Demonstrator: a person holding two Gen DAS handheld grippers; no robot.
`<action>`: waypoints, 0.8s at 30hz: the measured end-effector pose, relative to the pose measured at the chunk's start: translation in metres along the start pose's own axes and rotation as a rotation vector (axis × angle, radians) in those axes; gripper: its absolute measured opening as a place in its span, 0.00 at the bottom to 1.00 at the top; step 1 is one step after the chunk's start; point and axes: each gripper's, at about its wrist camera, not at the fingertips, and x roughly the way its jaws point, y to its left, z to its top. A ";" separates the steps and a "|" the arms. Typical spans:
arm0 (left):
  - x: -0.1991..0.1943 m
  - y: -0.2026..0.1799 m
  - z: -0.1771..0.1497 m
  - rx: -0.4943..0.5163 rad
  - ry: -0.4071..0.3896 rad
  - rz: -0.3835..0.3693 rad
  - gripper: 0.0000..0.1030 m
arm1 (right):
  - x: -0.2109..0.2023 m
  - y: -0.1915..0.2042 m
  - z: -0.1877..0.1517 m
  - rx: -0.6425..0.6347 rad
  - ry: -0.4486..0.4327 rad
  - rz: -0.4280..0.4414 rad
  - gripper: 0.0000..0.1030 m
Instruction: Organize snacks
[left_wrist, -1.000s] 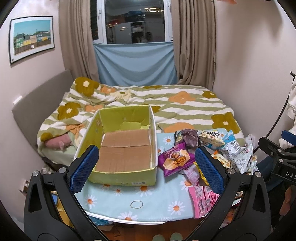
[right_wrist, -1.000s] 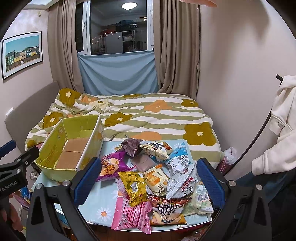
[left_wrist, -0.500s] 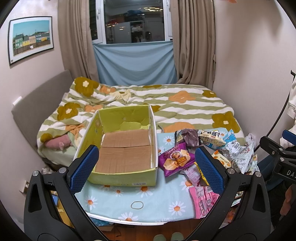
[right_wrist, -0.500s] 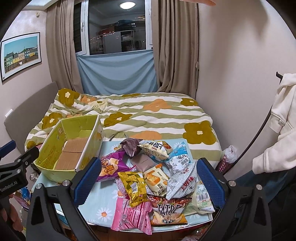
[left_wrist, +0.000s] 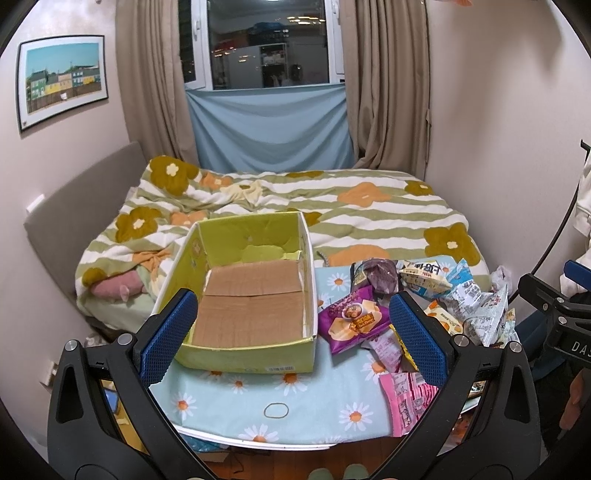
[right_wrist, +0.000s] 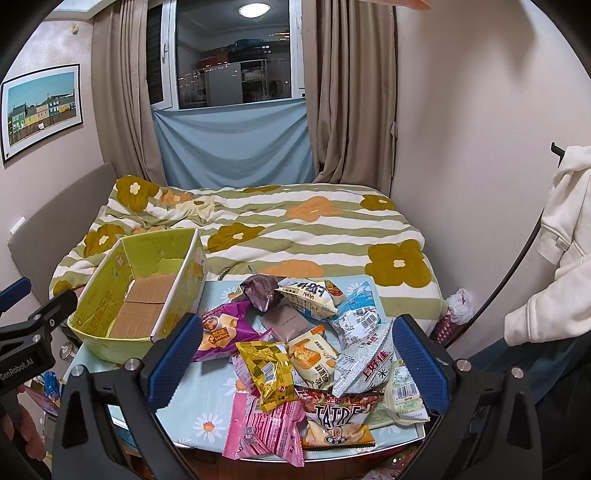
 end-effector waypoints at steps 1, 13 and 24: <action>0.001 0.000 0.000 -0.001 0.000 -0.001 1.00 | 0.000 0.000 0.000 0.000 0.000 0.001 0.99; 0.001 -0.002 -0.001 0.002 0.000 -0.005 1.00 | 0.003 0.001 -0.003 0.003 0.009 0.006 0.99; 0.002 -0.003 -0.001 0.003 0.001 -0.006 1.00 | 0.007 0.001 -0.006 0.010 0.012 0.001 0.99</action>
